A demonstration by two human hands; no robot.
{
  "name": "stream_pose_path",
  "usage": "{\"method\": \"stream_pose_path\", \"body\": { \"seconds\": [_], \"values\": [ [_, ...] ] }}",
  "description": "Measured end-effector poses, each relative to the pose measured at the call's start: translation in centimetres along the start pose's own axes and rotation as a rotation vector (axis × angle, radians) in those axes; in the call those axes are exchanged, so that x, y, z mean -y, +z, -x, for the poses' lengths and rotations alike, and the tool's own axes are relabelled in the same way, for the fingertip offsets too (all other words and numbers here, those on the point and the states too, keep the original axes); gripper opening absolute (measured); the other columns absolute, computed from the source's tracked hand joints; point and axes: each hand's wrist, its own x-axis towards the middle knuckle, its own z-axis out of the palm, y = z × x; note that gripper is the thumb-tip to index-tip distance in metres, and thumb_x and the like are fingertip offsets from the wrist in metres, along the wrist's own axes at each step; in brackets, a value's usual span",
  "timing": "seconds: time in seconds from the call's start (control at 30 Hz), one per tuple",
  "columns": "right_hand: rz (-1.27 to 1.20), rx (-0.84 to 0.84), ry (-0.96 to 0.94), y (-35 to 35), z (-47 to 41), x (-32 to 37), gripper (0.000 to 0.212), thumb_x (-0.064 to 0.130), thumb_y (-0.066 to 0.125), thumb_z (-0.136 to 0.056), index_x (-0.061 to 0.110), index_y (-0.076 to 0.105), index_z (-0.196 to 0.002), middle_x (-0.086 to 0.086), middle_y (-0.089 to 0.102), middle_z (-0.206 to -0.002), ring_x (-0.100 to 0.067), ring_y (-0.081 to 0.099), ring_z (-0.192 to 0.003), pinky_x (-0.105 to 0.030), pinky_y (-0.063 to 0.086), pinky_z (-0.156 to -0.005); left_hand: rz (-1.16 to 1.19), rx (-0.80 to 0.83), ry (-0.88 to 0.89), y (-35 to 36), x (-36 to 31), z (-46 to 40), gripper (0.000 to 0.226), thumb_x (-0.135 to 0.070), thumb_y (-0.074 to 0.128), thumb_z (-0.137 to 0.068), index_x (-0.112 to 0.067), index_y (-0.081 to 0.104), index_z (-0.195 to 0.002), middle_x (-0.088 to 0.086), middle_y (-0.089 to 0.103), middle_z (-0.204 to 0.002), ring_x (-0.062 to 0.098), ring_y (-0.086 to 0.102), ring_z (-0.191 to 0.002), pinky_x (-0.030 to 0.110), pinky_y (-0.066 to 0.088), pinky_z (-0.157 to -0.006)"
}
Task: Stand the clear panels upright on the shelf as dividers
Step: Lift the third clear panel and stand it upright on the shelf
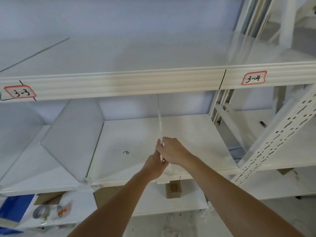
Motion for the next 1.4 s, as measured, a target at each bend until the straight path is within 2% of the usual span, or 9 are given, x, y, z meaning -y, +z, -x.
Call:
{"method": "stream_pose_path", "body": {
  "seconds": [0.1,0.23,0.47,0.63,0.77,0.97,1.13,1.3,1.4],
  "values": [
    [0.004,-0.013,0.013,-0.2,-0.2,-0.2,0.033,0.037,0.037,-0.103,0.010,0.055,-0.100,-0.010,0.065,-0.097,-0.031,0.068,-0.093,-0.041,0.056,-0.080,-0.041,0.024,0.010,-0.1,-0.6,-0.7,0.064,-0.037,0.044,-0.099,-0.011,0.023,-0.153,0.000,0.062,-0.087,0.006,0.059,-0.066,0.020,0.043,-0.052],
    [-0.043,-0.007,0.043,-0.1,-0.1,-1.0,0.039,0.037,0.037,-0.103,0.005,0.059,-0.108,-0.014,0.069,-0.105,-0.031,0.068,-0.092,-0.041,0.058,-0.082,-0.047,0.099,0.009,0.0,-0.7,-0.9,0.066,-0.030,0.046,-0.099,-0.015,0.017,-0.156,0.003,0.063,-0.095,0.010,0.061,-0.070,0.021,0.045,-0.054],
    [-0.039,0.006,0.044,-0.3,-0.1,-1.5,0.035,0.036,0.036,-0.103,0.010,0.058,-0.100,-0.011,0.068,-0.096,-0.029,0.068,-0.088,-0.042,0.059,-0.082,-0.068,0.114,0.019,0.3,-0.9,-1.1,0.057,-0.027,0.046,-0.097,-0.007,0.029,-0.148,-0.002,0.059,-0.077,0.009,0.055,-0.059,0.014,0.037,-0.043],
    [-0.041,0.018,0.034,-0.3,0.1,-1.5,0.031,0.036,0.036,-0.104,0.014,0.055,-0.094,-0.007,0.066,-0.091,-0.026,0.068,-0.085,-0.038,0.057,-0.079,-0.078,0.118,0.043,0.5,-0.6,-1.1,0.058,-0.029,0.046,-0.099,-0.005,0.027,-0.149,-0.004,0.058,-0.077,0.009,0.056,-0.060,0.015,0.036,-0.046],
    [-0.038,0.022,0.038,-0.1,0.0,-1.3,0.034,0.036,0.036,-0.104,0.023,0.049,-0.074,0.000,0.060,-0.075,-0.022,0.064,-0.076,-0.038,0.056,-0.077,-0.063,0.117,0.053,0.0,-0.4,-0.8,0.060,-0.028,0.046,-0.100,-0.008,0.024,-0.152,-0.007,0.057,-0.078,0.008,0.057,-0.064,0.017,0.038,-0.051],
    [-0.038,0.048,0.037,0.0,0.0,-0.7,0.030,0.036,0.035,-0.104,0.016,0.054,-0.091,-0.006,0.066,-0.088,-0.024,0.066,-0.079,-0.040,0.057,-0.081,-0.067,0.106,0.038,-0.1,-0.4,-0.5,0.059,-0.031,0.045,-0.103,-0.008,0.024,-0.153,-0.002,0.060,-0.082,0.008,0.059,-0.065,0.016,0.041,-0.052],
    [-0.022,0.052,0.049,-0.4,0.3,-0.7,0.031,0.037,0.036,-0.104,0.015,0.056,-0.095,-0.007,0.069,-0.095,-0.024,0.069,-0.086,-0.042,0.059,-0.087,-0.041,0.127,0.030,-0.4,-0.3,-0.5,0.065,-0.031,0.047,-0.101,-0.013,0.017,-0.156,0.011,0.069,-0.095,0.015,0.063,-0.070,0.028,0.051,-0.059],
    [-0.034,0.038,0.072,-0.6,0.4,-0.9,0.035,0.039,0.036,-0.103,0.012,0.059,-0.097,-0.010,0.071,-0.096,-0.025,0.070,-0.083,-0.045,0.060,-0.086,-0.030,0.147,0.047,-0.5,-0.9,-0.4,0.068,-0.029,0.048,-0.101,-0.015,0.012,-0.157,0.005,0.064,-0.082,0.010,0.058,-0.060,0.021,0.042,-0.052],
    [-0.032,0.024,0.065,-0.6,0.6,-0.9,0.034,0.038,0.036,-0.103,0.018,0.056,-0.085,-0.005,0.070,-0.088,-0.022,0.070,-0.081,-0.044,0.060,-0.086,-0.046,0.149,0.053,-0.3,-1.1,-0.5,0.064,-0.028,0.048,-0.101,-0.009,0.020,-0.155,-0.001,0.060,-0.079,0.009,0.057,-0.062,0.018,0.040,-0.051]
  ]
}}
